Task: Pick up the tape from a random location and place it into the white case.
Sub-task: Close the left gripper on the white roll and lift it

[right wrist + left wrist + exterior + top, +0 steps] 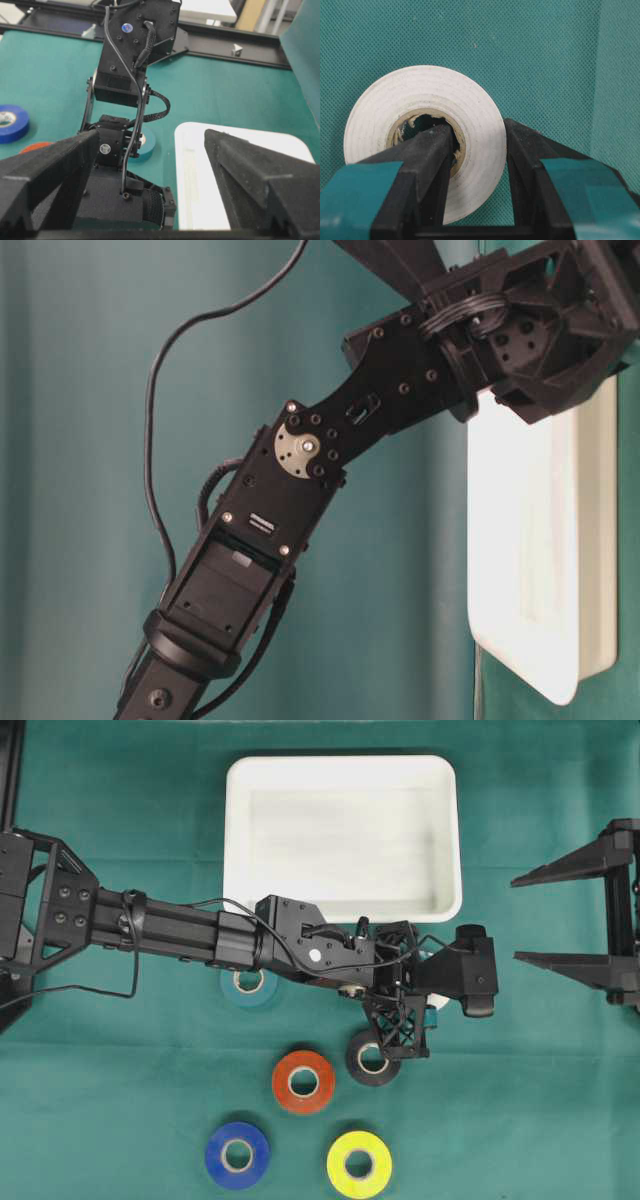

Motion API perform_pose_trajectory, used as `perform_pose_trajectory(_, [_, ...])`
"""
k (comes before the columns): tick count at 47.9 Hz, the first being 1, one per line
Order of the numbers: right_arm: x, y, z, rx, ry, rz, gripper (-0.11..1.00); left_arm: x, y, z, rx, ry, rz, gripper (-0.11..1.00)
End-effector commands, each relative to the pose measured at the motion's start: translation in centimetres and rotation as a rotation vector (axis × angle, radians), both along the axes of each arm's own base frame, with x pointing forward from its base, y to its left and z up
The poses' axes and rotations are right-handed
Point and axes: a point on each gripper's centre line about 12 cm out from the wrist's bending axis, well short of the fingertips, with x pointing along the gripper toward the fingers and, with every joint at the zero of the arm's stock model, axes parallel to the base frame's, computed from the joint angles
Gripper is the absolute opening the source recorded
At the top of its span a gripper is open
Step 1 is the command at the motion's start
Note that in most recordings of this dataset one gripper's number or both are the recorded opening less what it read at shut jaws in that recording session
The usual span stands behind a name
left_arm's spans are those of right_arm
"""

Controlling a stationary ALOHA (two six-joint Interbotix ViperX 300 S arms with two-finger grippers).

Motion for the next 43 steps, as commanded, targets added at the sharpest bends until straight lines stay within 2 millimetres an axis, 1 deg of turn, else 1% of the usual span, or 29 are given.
perform_pose_trajectory(1, [0.3,0.0,1.0,0.001,-0.026,-0.002,0.9,0.0,-1.2,1.4,-0.006,-0.023,-0.018,0.26])
perform_pose_trajectory(5, [0.3,0.0,1.1,0.001,-0.025,-0.002,0.9,0.1,-1.5,2.3,-0.006,-0.04,-0.025,0.26])
perform_pose_trajectory(9, [0.3,0.0,1.0,0.001,-0.02,-0.002,0.9,0.1,-2.0,4.1,-0.007,-0.07,-0.034,0.26])
perform_pose_trajectory(18, [0.3,0.0,1.0,0.003,-0.017,-0.002,0.9,-0.5,-2.1,7.4,-0.007,-0.118,-0.04,0.26])
perform_pose_trajectory(20, [0.3,0.0,1.0,0.003,-0.015,-0.002,0.9,-0.7,-2.0,8.5,-0.006,-0.13,-0.041,0.26])
perform_pose_trajectory(31, [0.2,0.0,1.0,0.003,-0.011,-0.002,0.9,-1.6,-1.8,12.8,-0.002,-0.184,-0.047,0.26])
perform_pose_trajectory(35, [0.3,0.0,1.0,0.003,-0.012,-0.002,0.9,-2.1,-1.8,15.1,0.001,-0.22,-0.05,0.26])
perform_pose_trajectory(43, [0.3,0.0,0.9,0.004,-0.009,-0.002,0.9,-3.1,-1.5,18.6,0.011,-0.265,-0.055,0.26])
